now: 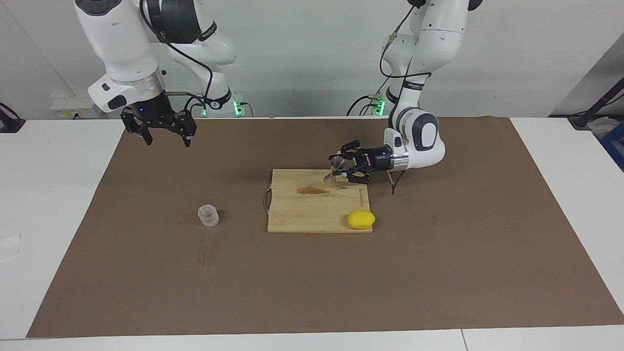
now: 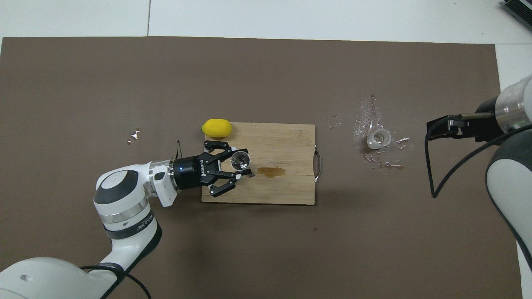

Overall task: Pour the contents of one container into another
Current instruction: 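Carry the metal cup with the left gripper onto the cutting board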

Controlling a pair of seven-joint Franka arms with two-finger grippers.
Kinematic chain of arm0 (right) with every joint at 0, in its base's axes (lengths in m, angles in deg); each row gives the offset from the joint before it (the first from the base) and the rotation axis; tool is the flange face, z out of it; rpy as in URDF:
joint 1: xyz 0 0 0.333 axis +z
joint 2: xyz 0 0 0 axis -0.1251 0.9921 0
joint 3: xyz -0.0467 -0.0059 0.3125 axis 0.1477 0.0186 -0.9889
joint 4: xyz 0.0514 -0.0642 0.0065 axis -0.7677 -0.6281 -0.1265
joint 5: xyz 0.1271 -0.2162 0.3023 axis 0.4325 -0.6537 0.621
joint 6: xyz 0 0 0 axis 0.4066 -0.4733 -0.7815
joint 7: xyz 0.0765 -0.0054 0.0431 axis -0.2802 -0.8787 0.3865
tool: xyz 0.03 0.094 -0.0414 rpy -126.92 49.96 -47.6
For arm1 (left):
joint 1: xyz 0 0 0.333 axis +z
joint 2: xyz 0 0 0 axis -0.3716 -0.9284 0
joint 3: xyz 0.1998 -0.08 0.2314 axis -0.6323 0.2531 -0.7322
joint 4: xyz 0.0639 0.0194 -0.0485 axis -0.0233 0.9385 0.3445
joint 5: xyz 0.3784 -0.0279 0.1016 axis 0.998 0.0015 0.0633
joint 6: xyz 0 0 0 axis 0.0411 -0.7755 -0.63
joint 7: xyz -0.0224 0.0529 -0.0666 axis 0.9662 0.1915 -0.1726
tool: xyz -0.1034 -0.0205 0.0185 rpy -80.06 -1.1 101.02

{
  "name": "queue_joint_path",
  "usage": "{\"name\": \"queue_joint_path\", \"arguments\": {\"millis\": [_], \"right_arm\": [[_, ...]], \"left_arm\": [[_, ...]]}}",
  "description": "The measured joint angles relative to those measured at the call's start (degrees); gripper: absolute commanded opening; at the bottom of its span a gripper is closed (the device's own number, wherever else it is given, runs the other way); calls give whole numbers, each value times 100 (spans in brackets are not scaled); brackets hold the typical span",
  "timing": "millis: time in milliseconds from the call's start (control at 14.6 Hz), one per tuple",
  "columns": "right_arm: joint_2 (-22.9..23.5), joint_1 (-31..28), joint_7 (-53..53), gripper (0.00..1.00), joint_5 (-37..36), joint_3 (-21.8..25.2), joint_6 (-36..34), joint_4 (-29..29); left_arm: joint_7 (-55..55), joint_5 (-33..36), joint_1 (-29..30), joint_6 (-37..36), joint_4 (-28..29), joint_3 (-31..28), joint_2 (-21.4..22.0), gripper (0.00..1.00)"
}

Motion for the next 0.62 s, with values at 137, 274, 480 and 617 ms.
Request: {"name": "queue_joint_path", "arguments": {"millis": [137, 274, 480, 617], "right_arm": [[0, 0, 0, 100, 0, 0, 0, 0], [0, 0, 0, 100, 0, 0, -6, 0], [0, -2, -22, 91, 0, 0, 103, -3], [0, -4, -291, 91, 0, 2, 372, -36]], "left_arm": [[-77, -509, -406, 325, -6, -2, 0, 24], [-506, -1025, -777, 801, -47, -4, -3, 24], [-1002, -1758, -1286, 1305, -91, -2, -10, 28], [-1446, -2072, -1508, 1691, -182, 1, -34, 28]]}}
